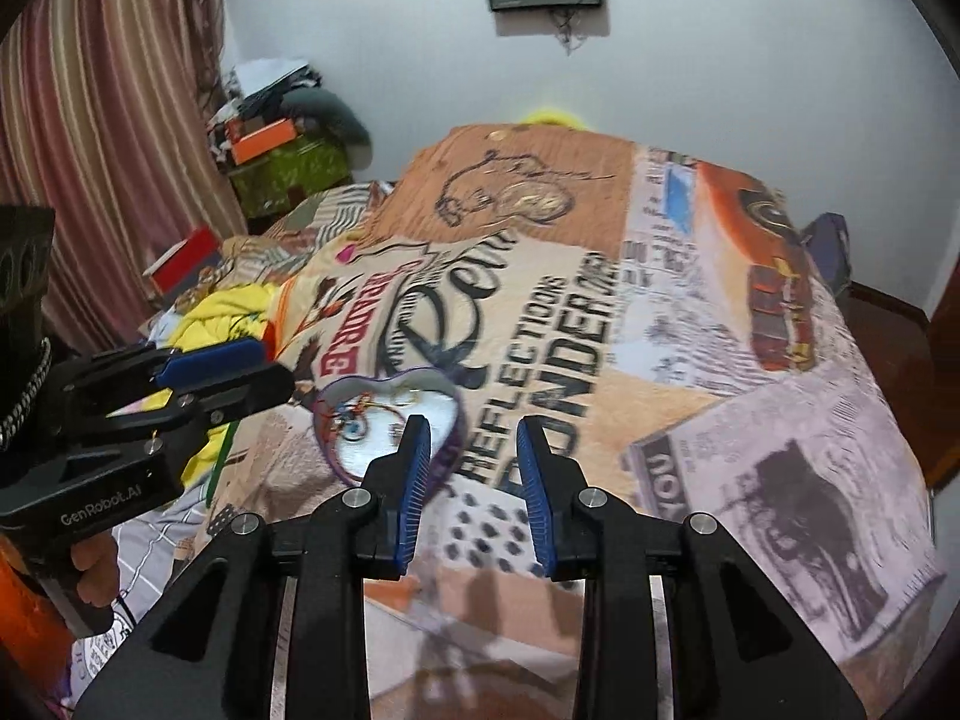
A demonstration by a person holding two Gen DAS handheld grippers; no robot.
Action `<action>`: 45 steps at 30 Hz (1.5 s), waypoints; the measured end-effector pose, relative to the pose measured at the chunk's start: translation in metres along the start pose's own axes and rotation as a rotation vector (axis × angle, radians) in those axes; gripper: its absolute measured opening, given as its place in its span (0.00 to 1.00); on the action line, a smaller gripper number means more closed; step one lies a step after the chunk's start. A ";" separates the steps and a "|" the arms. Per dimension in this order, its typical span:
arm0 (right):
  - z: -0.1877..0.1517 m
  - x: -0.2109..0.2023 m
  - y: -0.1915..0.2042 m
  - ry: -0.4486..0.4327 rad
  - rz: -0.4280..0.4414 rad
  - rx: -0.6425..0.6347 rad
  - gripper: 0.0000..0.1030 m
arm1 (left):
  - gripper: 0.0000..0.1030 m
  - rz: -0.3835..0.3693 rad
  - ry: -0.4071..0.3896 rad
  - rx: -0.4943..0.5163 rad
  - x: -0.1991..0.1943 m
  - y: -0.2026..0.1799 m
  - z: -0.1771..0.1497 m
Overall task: Organize jewelry
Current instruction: 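Move both tools back to the gold ring and charm on the spread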
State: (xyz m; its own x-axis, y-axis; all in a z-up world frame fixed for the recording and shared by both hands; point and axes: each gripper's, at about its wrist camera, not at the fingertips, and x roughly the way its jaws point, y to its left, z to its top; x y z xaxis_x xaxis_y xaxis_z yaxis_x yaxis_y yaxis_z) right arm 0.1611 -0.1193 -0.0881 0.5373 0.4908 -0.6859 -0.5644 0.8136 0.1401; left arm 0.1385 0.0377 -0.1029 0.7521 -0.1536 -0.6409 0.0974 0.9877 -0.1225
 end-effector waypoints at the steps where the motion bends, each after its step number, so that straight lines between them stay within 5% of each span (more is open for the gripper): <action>1: -0.001 -0.004 -0.005 -0.005 -0.011 0.007 0.26 | 0.31 -0.006 0.003 0.006 0.001 -0.004 0.000; 25: -0.054 -0.002 -0.082 0.113 -0.106 0.113 0.26 | 0.31 -0.118 0.212 0.094 0.092 -0.083 -0.034; 45: -0.063 0.019 -0.098 0.135 -0.050 0.162 0.26 | 0.07 -0.110 0.298 0.068 0.149 -0.088 -0.030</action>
State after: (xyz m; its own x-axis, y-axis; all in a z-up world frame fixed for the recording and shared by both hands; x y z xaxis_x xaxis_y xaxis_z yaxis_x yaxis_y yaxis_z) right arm 0.1877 -0.2092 -0.1598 0.4673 0.4116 -0.7825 -0.4254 0.8805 0.2092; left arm 0.2220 -0.0725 -0.2105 0.5121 -0.2514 -0.8213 0.2183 0.9629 -0.1586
